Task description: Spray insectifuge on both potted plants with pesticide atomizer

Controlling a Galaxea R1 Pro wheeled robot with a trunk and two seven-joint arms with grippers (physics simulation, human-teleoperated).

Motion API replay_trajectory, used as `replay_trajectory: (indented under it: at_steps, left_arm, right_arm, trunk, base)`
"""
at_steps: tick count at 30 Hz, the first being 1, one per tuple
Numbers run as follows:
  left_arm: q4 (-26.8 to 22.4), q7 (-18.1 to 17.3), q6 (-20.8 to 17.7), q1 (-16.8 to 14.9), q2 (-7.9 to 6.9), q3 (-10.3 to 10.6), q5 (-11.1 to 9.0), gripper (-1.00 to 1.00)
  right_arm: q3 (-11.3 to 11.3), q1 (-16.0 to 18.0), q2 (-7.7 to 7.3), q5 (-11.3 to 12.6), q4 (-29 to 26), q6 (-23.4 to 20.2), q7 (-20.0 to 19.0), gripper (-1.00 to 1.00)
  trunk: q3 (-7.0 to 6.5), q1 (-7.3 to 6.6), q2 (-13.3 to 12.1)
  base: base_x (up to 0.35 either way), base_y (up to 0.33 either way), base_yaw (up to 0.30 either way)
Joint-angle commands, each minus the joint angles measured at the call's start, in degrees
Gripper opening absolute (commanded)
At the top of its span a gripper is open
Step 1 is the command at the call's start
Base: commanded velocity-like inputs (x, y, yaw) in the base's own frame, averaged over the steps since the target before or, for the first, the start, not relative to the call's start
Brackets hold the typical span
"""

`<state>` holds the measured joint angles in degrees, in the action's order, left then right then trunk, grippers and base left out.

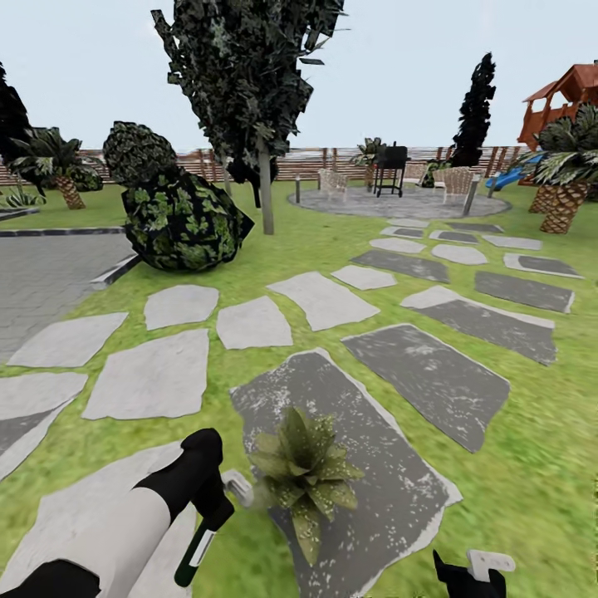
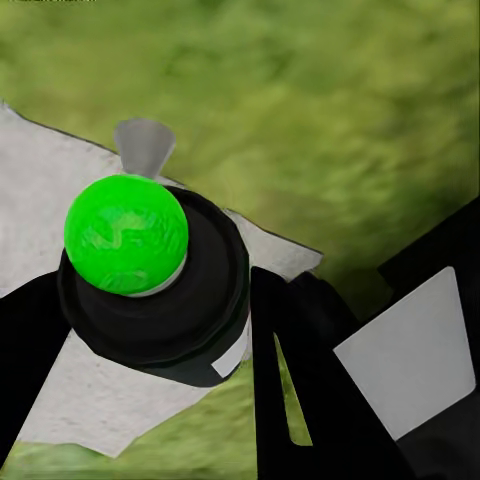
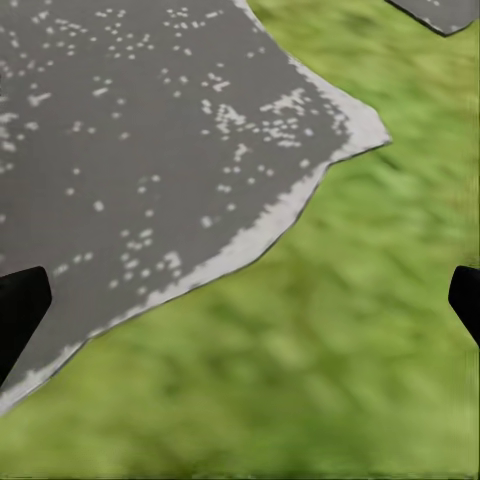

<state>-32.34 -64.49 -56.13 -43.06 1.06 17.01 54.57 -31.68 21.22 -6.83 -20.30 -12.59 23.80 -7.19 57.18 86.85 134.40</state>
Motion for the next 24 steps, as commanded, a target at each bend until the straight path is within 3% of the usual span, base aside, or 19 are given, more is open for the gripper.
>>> replay_trajectory:
  at_steps: [1, 15, 24]
  left_arm:
    - [-0.13, -0.61, -0.30, 0.00, 0.01, 0.06, 0.55, -1.00]
    - [0.08, -0.48, -0.38, 0.00, 0.03, 0.04, 0.63, -1.00]
    - [-0.16, -0.48, -0.39, -0.09, 0.17, 0.13, 0.56, -1.00]
  right_arm:
    - [-0.49, 0.05, 0.03, -0.28, 0.02, 0.22, -0.37, 1.00]
    - [-0.49, 0.05, -0.03, -0.26, 0.03, 0.22, -0.37, 1.00]
    - [-0.49, 0.05, -0.03, -0.26, 0.02, 0.23, -0.37, 1.00]
  trunk:
    - [0.05, -0.01, 0.02]
    - [0.05, -0.01, 0.02]
    - [0.05, -0.01, 0.02]
  base:
    - [0.000, 0.306, -0.259]
    - [-0.060, 0.300, -0.297]
    - [0.115, 0.301, -0.300]
